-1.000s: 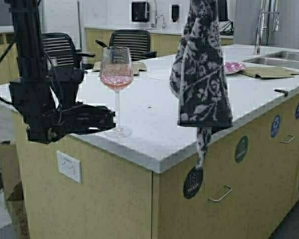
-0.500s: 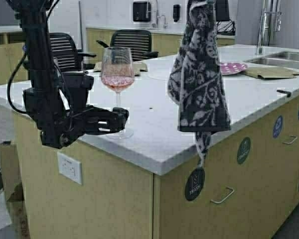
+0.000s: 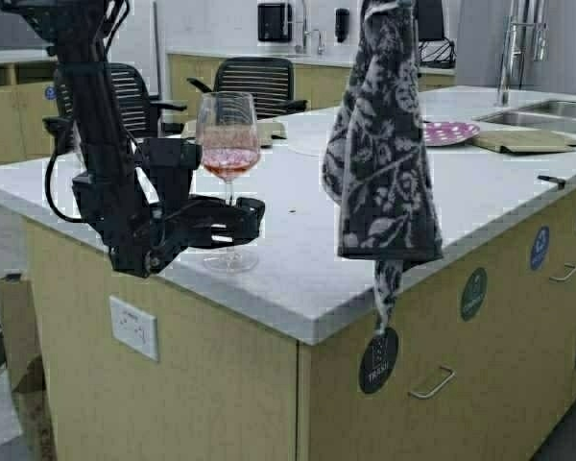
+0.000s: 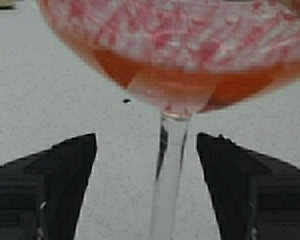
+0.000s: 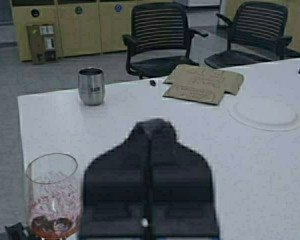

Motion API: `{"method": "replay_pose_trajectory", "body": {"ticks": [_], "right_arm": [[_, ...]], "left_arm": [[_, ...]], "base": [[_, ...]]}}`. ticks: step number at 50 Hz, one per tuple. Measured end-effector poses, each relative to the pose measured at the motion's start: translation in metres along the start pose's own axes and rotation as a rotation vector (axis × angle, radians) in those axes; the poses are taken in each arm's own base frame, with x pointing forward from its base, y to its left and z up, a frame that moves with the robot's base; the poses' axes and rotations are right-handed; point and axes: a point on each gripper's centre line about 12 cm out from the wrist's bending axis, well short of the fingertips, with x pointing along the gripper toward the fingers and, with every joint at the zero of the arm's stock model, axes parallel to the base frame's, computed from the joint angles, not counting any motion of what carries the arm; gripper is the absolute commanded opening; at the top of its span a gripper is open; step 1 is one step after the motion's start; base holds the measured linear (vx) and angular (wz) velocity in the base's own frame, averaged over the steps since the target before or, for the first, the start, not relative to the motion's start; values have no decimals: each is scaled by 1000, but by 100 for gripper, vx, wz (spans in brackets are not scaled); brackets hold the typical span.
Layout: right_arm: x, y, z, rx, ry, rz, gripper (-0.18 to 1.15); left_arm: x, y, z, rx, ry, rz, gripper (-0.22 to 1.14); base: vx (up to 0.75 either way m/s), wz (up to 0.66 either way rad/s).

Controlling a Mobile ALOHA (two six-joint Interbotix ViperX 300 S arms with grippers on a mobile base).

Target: Get the cloth and wipe up the spill under the wine glass

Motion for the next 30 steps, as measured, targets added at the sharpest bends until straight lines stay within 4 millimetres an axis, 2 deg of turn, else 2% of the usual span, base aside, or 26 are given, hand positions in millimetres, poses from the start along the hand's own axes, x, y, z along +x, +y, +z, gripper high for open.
{"method": "replay_pose_trajectory", "body": {"ticks": [4,11,16,23,30], "right_arm": [[0,0,0,0,0,0,7],[0,0,0,1,0,-1,7],[0,-1,0,8,0,-6,7],[4,-15,8,87,-25,-77,7],[13,-35,18,185,-61,-169,7]], "left_arm": [[3,0,1,1,2,-3,78],[2,-1,-1,4,11,-8,50],[-1,-2,-1,9,18,-9,37],[-8,-3,4,-3,34,-8,32],[-13,-7,24,1,24,-18,32]], "base": [[3,2],[3,2],[3,1],[3,1],[3,1]]}}
